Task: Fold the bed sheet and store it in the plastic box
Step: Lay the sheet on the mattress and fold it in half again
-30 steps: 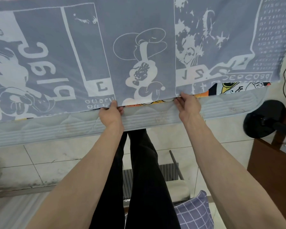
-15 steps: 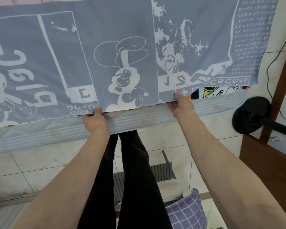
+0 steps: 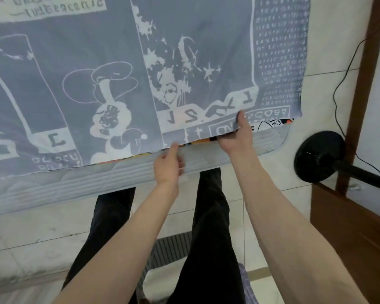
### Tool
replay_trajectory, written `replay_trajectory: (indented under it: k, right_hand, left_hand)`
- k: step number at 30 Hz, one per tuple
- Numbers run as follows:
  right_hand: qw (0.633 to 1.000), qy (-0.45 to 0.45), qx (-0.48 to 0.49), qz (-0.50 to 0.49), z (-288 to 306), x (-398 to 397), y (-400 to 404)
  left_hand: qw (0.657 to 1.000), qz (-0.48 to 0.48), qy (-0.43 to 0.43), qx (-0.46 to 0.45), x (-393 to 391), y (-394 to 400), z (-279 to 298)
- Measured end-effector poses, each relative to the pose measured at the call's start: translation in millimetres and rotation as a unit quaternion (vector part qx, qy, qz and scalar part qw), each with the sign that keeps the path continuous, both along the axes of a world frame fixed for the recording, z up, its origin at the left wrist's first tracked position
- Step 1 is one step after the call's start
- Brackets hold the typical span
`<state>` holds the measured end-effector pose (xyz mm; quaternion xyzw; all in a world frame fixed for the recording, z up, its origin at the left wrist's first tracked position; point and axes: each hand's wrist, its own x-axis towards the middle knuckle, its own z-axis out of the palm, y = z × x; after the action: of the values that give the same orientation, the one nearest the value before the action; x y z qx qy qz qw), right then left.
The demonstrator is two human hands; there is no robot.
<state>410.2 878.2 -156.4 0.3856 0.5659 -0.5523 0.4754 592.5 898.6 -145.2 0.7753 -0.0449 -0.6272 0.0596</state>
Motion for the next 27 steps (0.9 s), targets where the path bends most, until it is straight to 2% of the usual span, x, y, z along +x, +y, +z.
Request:
replay_trajectory:
  k: [2,4,9,12,14,16,20,22,27]
  right_hand:
    - [0.999,0.001,0.022,0.04,-2,-17,11]
    - [0.997,-0.01,0.036,0.069,-2,-32,23]
    - [0.993,-0.022,0.011,0.113,-3,-79,49]
    - [0.997,-0.032,-0.027,0.066,-6,-114,53]
    - [0.999,-0.028,-0.029,0.027,-10,-135,56]
    - [0.999,-0.015,-0.018,0.034,-14,-153,60]
    - [0.986,0.069,0.065,0.141,-21,-177,79]
    - [0.982,0.092,0.074,0.149,-22,-188,86]
    - [0.994,0.041,0.008,0.101,-24,-215,87]
  left_hand:
    - [0.995,0.021,0.091,0.041,-58,4,1]
    - [0.988,0.081,0.122,0.045,-101,4,-4]
    - [0.977,0.206,0.047,-0.024,-147,16,-20]
    - [0.971,0.233,0.015,-0.054,-155,22,-26]
    - [0.967,0.244,-0.008,-0.069,-159,24,-26]
    - [0.965,0.25,-0.022,-0.078,-164,26,-26]
    - [0.964,0.25,-0.035,-0.084,-177,34,-27]
    - [0.966,0.242,-0.051,-0.078,-182,39,-26]
    - [0.974,0.213,-0.064,-0.05,-187,45,-22]
